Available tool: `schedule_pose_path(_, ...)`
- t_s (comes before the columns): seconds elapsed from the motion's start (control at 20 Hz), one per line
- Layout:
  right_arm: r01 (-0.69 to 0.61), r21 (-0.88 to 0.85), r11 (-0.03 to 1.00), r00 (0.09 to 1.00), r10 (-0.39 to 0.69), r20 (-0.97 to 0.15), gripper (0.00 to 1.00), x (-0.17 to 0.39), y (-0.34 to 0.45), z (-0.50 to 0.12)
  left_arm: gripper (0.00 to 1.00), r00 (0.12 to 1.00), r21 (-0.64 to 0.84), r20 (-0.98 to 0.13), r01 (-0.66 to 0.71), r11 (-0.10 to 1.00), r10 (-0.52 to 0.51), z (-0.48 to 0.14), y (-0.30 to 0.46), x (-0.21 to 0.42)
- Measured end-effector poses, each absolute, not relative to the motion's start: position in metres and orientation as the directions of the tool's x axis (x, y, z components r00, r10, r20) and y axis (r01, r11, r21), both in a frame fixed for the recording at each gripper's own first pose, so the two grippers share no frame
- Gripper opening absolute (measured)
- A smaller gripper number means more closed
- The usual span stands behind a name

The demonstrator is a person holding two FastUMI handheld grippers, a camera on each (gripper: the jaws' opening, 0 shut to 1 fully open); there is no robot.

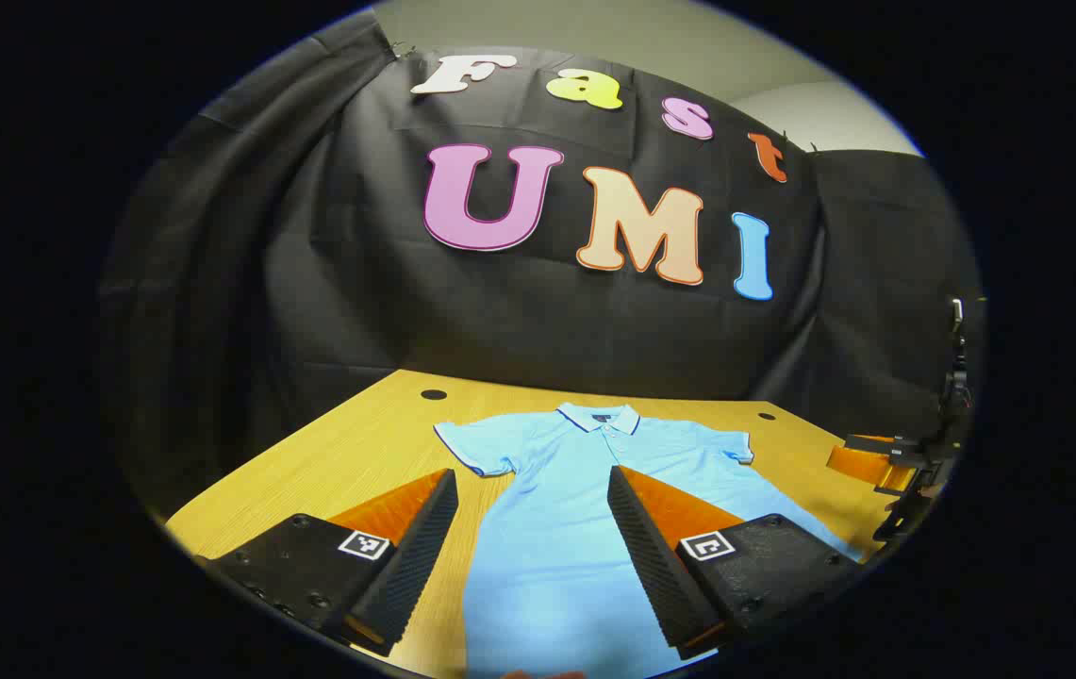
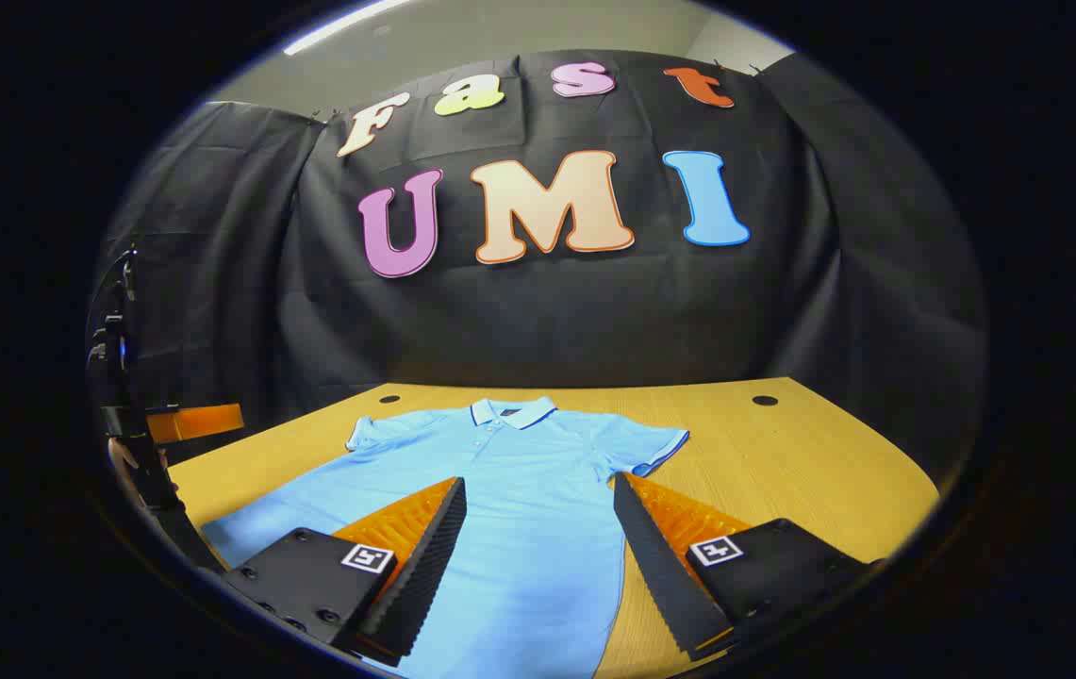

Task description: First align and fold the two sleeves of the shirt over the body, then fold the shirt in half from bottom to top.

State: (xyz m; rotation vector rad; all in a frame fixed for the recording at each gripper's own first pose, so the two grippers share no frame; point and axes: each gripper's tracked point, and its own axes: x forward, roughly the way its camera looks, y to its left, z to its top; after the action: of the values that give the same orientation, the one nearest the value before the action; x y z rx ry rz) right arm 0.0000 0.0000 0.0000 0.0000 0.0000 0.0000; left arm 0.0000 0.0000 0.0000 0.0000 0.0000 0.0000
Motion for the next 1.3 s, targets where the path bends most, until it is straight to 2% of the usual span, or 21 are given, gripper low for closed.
schedule_pose_path(0.85, -0.023, -0.002, 1.000, 1.000, 0.023, -0.002, 0.98, 0.008, 0.000, -0.006, 0.95, 0.999, -0.020, -0.045, 0.010, 1.000, -0.011, -0.013, -0.001, 0.004)
schedule_pose_path(1.05, 0.020, 0.034, 0.999, 0.998, -0.018, -0.061, 0.98, 0.041, -0.030, -0.014, 0.95, 0.997, -0.033, -0.071, 0.021, 0.999, -0.024, -0.018, -0.003, 0.010)
schedule_pose_path(1.3, 0.061, 0.062, 0.996, 0.986, -0.050, -0.162, 0.98, 0.108, -0.062, 0.003, 0.95, 0.997, -0.006, -0.066, 0.049, 0.999, -0.049, -0.014, 0.000, 0.010)
